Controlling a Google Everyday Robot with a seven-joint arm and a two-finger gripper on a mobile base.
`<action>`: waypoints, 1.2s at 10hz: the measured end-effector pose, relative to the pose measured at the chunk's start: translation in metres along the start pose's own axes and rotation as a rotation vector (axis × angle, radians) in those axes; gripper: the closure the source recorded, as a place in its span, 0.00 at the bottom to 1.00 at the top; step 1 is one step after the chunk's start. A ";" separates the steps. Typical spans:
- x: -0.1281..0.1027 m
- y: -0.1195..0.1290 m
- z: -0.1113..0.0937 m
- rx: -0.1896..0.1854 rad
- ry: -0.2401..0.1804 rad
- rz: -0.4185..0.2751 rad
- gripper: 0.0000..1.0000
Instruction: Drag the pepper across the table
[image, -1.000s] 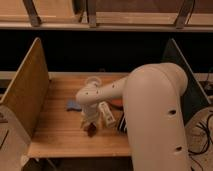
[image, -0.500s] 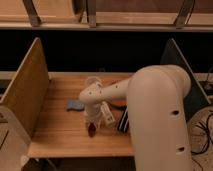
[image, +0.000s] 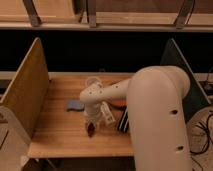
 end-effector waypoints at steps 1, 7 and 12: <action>0.001 0.007 0.001 0.002 0.003 -0.022 1.00; -0.003 0.050 0.010 0.008 0.025 -0.151 1.00; -0.003 0.113 0.019 -0.007 0.055 -0.316 1.00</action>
